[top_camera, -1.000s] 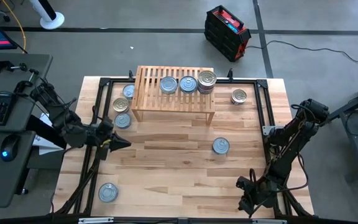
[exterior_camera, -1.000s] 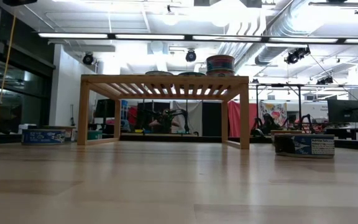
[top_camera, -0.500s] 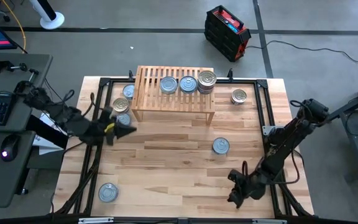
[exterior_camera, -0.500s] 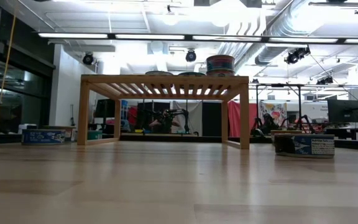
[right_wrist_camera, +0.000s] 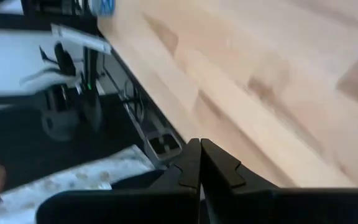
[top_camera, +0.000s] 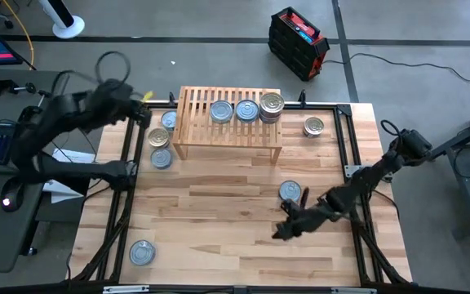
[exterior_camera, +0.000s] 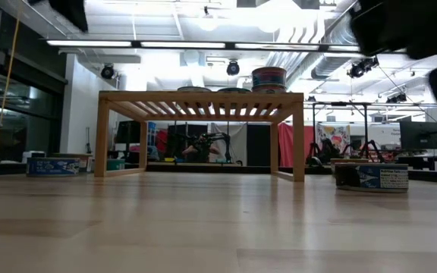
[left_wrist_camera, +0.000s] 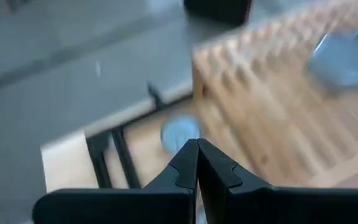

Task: Stack canned seafood by type on shelf
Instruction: Stack the green and blue tuna can on top of the other green and blue tuna can on the shelf

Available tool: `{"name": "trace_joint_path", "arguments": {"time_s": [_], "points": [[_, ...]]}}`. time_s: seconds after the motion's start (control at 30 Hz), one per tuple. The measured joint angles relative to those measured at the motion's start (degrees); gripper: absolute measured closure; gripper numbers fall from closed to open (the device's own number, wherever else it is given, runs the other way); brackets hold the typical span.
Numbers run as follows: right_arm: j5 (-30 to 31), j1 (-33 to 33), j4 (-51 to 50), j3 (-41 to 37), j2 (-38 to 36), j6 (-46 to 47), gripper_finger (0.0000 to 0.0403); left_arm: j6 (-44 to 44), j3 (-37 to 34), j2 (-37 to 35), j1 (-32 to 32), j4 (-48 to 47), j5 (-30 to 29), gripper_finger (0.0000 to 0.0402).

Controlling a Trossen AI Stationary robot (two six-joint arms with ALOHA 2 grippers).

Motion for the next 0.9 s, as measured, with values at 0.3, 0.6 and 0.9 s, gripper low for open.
{"name": "trace_joint_path", "arguments": {"time_s": [0.3, 0.6, 0.9], "points": [[-13.7, -8.4, 2.0, 0.0, 0.0, -8.2, 0.0402, 6.8, -9.8, 15.2, 24.0, 10.8, 10.7, 0.0401], [-36.1, -15.6, 1.6, 0.0, 0.0, -26.2, 0.0402, -6.8, -9.9, 26.2, 26.9, 22.9, 12.0, 0.0401], [-47.0, -21.7, -1.1, 0.0, 0.0, -38.3, 0.0402, -37.1, -9.9, 32.4, 29.5, 26.2, 7.2, 0.0401]]}}
